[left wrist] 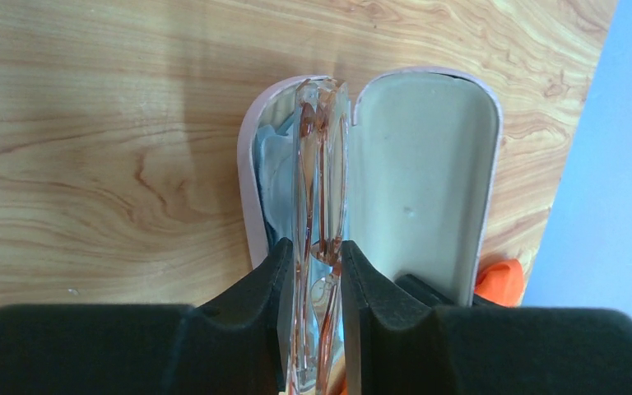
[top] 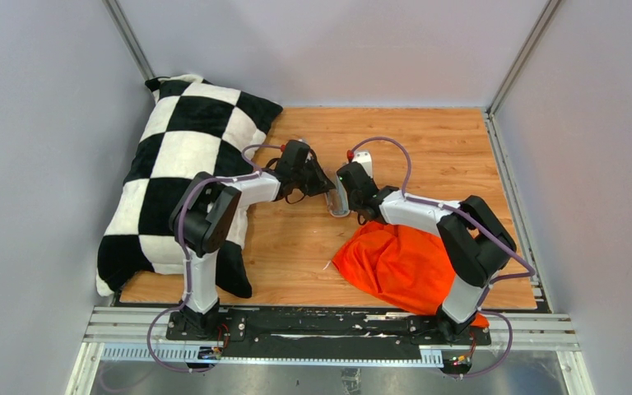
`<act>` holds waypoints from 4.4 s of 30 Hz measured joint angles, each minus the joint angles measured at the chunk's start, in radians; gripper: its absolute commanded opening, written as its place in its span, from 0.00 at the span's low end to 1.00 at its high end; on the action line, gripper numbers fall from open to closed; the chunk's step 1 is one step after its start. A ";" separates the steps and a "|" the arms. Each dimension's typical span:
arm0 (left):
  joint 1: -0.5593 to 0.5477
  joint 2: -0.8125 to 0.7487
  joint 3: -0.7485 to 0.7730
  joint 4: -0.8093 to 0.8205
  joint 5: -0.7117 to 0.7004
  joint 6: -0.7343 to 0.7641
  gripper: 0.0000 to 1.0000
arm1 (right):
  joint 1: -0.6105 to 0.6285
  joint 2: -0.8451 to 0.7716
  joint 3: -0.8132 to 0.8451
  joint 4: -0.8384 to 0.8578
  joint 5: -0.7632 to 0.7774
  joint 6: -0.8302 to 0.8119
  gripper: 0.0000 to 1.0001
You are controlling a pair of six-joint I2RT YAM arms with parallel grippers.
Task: Organize the sunglasses
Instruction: Place the sunglasses in the sunglasses case.
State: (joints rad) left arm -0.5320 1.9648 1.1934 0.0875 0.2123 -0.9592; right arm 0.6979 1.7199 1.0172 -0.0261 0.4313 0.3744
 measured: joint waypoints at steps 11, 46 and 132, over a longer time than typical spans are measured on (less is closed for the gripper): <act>0.000 0.048 0.026 -0.006 0.001 -0.035 0.27 | 0.000 0.012 0.006 -0.004 -0.001 0.001 0.00; -0.009 -0.089 0.031 -0.203 -0.107 -0.010 0.58 | 0.000 0.022 0.027 -0.020 -0.019 0.000 0.00; 0.057 0.291 0.591 -0.495 -0.081 0.351 0.29 | 0.000 0.023 0.056 -0.049 -0.031 -0.029 0.00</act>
State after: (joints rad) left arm -0.4751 2.2562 1.7840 -0.4072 0.1314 -0.6086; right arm 0.6979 1.7424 1.0737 -0.0753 0.4007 0.3458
